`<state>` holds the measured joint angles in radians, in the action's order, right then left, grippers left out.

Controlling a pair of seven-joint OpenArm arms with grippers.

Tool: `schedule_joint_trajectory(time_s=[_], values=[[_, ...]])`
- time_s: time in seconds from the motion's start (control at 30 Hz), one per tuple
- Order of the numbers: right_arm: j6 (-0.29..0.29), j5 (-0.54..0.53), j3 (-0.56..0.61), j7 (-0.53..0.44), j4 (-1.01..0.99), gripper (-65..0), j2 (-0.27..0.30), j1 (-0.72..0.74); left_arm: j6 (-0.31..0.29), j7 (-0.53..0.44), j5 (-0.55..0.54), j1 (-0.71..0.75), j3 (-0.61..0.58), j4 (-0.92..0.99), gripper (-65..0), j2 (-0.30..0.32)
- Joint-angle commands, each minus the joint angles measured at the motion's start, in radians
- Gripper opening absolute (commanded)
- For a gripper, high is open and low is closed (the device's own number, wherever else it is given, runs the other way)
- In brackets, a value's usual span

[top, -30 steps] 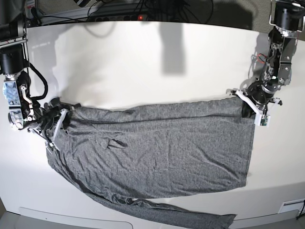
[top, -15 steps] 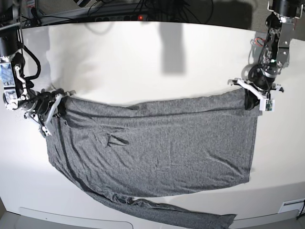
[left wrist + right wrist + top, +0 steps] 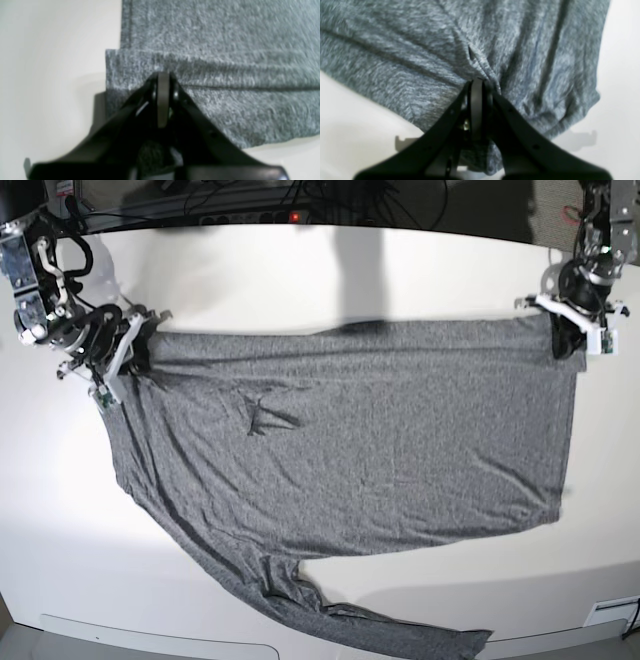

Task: Fold the T-shirt properly
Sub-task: 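Drag the held collar edge back toward the robot with both grippers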

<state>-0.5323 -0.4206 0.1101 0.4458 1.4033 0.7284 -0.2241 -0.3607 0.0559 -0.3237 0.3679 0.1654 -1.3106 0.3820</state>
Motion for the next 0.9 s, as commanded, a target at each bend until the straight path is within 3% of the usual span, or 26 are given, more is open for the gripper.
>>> schedule_joint_trajectory(time_s=[0.0, 0.33, 0.57, 0.7, 0.87], values=[[-0.010, 0.024, -0.018, 0.082, 0.014, -65.0, 0.017, -0.042, -0.014, 0.067, 0.020, 0.032, 0.006, -0.018, -65.0, 0.006], [-0.010, 0.028, -0.270, 0.076, 0.160, -65.0, -0.004, -0.342, -0.021, 0.063, 0.091, 0.203, 0.013, -0.216, -65.0, 0.006], [-0.020, 0.047, -0.446, 0.030, 0.178, -65.0, -0.109, -0.436, -0.021, 0.074, 0.126, 0.275, 0.013, -0.295, -65.0, 0.006], [-0.058, 0.123, -0.504, 0.004, 0.178, -65.0, -0.167, -0.442, -0.021, 0.078, 0.144, 0.307, 0.013, -0.333, -65.0, 0.006], [-0.124, 0.130, -0.555, 0.005, 0.178, -65.0, -0.211, -0.442, -0.021, 0.078, 0.144, 0.319, 0.013, -0.370, -65.0, 0.006]])
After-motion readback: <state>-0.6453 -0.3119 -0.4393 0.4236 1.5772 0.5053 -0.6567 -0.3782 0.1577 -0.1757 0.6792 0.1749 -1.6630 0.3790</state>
